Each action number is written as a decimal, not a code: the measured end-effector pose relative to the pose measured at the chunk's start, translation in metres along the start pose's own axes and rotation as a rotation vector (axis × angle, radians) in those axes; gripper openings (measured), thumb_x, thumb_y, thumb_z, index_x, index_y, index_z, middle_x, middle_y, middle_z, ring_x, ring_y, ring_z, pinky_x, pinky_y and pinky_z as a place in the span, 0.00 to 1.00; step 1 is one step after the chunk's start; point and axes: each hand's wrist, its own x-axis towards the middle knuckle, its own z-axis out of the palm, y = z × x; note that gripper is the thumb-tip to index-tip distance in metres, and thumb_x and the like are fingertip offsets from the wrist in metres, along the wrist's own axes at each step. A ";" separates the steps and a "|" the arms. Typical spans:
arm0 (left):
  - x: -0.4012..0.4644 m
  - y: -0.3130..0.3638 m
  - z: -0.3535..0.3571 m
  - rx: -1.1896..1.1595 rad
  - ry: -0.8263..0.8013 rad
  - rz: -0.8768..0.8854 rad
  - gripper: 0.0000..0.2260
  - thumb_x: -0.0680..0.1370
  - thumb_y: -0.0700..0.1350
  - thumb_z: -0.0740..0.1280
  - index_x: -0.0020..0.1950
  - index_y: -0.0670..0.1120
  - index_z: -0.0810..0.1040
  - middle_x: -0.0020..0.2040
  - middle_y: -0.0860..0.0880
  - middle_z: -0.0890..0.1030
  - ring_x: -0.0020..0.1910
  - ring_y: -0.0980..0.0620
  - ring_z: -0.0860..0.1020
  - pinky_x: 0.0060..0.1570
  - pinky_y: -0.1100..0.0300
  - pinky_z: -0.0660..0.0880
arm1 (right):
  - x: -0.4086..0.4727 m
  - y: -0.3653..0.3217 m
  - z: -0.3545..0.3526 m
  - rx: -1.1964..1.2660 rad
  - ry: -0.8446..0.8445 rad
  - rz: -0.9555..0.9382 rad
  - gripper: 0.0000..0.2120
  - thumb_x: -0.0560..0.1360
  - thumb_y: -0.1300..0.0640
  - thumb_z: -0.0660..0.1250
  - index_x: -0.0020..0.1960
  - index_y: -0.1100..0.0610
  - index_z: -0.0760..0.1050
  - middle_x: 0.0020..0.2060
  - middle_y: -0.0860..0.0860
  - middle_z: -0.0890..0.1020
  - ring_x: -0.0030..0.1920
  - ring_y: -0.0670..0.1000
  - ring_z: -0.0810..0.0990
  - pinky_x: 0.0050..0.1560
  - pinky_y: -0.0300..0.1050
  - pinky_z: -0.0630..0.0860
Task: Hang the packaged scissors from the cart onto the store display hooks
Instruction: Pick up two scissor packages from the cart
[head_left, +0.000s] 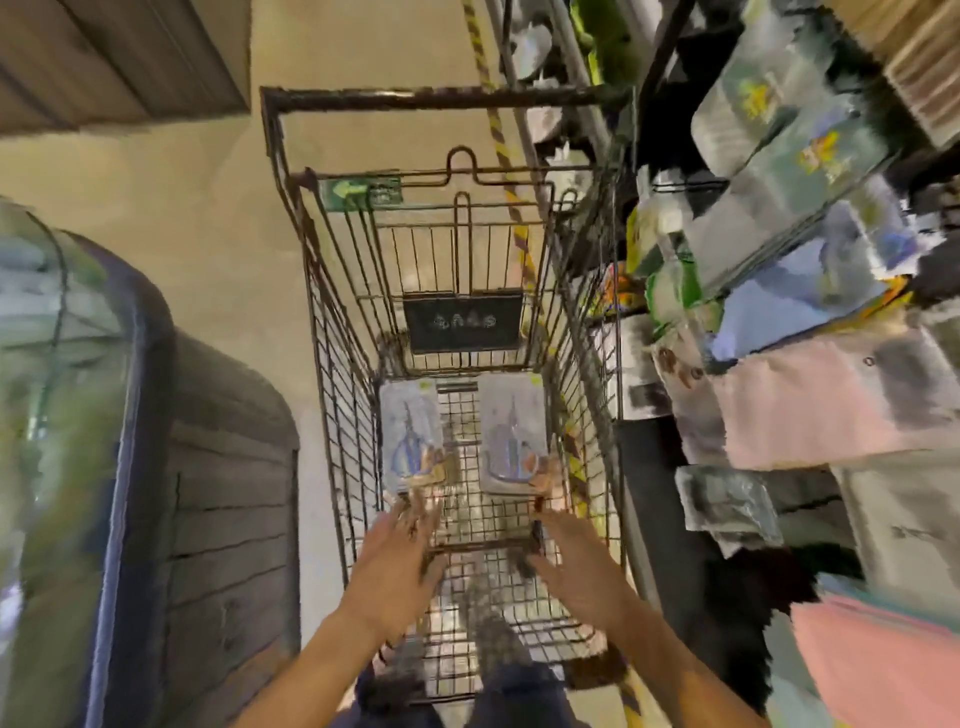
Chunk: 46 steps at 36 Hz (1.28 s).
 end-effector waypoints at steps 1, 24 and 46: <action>0.009 -0.005 0.007 -0.008 -0.004 -0.004 0.40 0.77 0.69 0.35 0.82 0.49 0.57 0.81 0.43 0.60 0.81 0.42 0.57 0.80 0.48 0.51 | 0.005 0.003 0.005 0.026 -0.002 0.005 0.26 0.80 0.46 0.65 0.75 0.53 0.69 0.67 0.44 0.72 0.71 0.50 0.70 0.67 0.32 0.56; 0.172 -0.046 0.095 -0.173 -0.051 -0.086 0.33 0.80 0.65 0.49 0.82 0.51 0.59 0.83 0.48 0.55 0.82 0.45 0.52 0.80 0.51 0.48 | 0.211 0.073 0.084 0.411 0.419 0.114 0.22 0.75 0.47 0.69 0.68 0.45 0.70 0.59 0.49 0.77 0.57 0.54 0.81 0.48 0.57 0.84; 0.186 -0.061 0.093 -0.326 0.023 -0.028 0.35 0.77 0.65 0.49 0.80 0.51 0.62 0.80 0.51 0.61 0.80 0.48 0.58 0.74 0.44 0.66 | 0.245 0.082 0.089 0.500 0.455 0.439 0.46 0.63 0.57 0.84 0.75 0.51 0.64 0.61 0.49 0.74 0.54 0.39 0.76 0.47 0.32 0.75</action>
